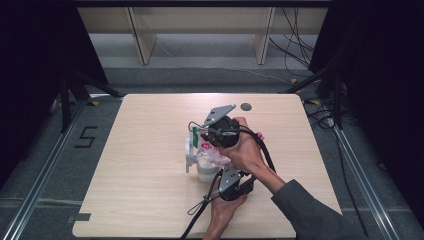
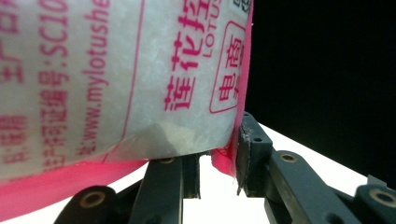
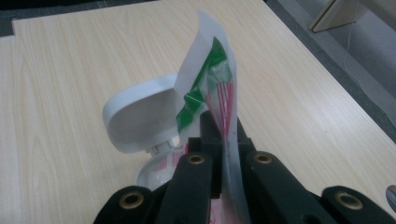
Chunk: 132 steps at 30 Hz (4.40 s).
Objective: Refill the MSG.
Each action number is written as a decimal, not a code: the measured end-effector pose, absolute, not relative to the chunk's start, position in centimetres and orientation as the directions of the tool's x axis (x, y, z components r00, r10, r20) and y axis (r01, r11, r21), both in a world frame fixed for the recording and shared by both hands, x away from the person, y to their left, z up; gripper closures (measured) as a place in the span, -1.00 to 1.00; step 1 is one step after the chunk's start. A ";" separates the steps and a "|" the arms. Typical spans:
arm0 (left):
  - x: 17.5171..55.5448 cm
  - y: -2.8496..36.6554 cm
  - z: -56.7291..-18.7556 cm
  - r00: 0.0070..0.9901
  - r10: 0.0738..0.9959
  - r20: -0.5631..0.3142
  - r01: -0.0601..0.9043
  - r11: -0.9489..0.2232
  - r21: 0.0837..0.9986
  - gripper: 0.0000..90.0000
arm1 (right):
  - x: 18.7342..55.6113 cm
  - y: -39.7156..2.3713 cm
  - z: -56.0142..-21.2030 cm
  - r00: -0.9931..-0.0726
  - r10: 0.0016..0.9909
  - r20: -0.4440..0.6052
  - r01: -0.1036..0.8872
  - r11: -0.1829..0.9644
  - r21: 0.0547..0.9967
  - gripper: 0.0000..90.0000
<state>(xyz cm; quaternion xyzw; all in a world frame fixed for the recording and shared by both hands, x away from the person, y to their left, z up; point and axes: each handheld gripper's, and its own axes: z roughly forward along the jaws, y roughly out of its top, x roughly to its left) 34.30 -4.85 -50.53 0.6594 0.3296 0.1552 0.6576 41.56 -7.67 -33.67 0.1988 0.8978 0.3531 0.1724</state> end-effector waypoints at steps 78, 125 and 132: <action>34.1 -5.5 -50.5 0.734 0.620 -0.276 0.239 0.144 0.960 0.62 | 41.4 -8.0 -33.6 -0.864 0.479 -0.152 0.245 0.666 0.705 1.00; 34.3 -4.9 -50.5 0.741 0.631 -0.230 0.237 0.075 0.969 0.62 | 41.4 -7.8 -33.8 -0.864 0.475 -0.167 0.229 0.666 0.709 1.00; 34.3 -4.9 -50.5 0.739 0.634 -0.229 0.235 0.076 0.969 0.61 | 41.3 -7.7 -33.8 -0.868 0.465 -0.173 0.225 0.679 0.698 1.00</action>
